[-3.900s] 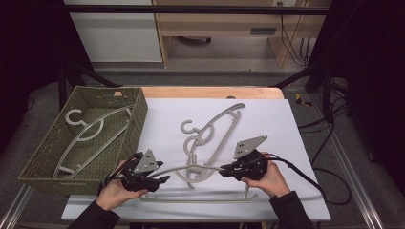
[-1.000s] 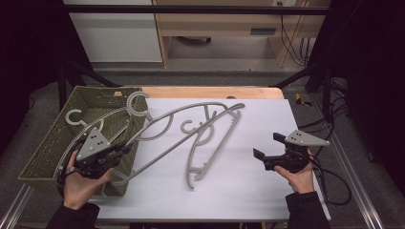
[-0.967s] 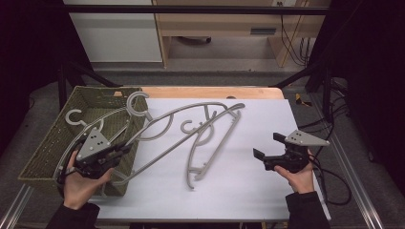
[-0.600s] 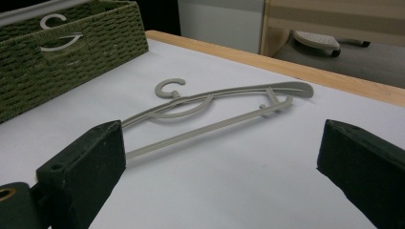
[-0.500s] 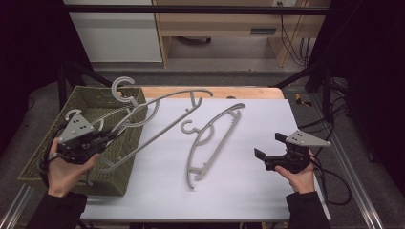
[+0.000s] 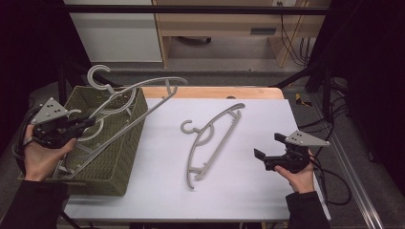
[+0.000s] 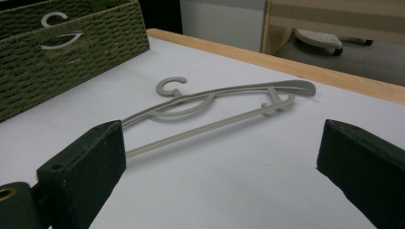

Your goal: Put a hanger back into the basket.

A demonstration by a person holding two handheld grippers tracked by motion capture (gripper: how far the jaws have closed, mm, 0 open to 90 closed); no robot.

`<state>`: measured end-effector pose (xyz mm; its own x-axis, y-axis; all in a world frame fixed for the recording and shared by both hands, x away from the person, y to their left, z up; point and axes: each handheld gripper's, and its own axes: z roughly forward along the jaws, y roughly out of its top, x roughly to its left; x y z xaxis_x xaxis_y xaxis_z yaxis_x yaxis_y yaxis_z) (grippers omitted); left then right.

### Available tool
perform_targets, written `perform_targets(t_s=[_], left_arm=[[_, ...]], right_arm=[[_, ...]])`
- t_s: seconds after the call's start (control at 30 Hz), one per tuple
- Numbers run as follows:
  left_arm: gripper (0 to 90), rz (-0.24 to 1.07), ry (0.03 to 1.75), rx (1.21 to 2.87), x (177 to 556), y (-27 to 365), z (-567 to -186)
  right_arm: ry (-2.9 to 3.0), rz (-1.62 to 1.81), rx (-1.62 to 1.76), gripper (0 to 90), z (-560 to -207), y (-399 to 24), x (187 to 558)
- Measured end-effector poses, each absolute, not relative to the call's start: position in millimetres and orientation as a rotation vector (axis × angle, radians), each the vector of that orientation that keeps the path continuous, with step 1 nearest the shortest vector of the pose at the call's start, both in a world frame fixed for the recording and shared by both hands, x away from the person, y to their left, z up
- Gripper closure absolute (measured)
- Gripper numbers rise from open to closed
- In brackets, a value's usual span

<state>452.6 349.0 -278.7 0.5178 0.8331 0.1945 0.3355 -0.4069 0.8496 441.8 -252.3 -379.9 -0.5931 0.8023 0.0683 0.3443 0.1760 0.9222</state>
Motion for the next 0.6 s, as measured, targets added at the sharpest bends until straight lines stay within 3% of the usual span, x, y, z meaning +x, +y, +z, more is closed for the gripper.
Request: perform_targets(t_s=[0.6], left_arm=[[81.4, 0.803, 1.067, 1.948, 467.9, 405.0, -297.7]], right_arm=[[2.026, 1.399, 1.084, 2.8, -380.6, -252.9, 442.2]])
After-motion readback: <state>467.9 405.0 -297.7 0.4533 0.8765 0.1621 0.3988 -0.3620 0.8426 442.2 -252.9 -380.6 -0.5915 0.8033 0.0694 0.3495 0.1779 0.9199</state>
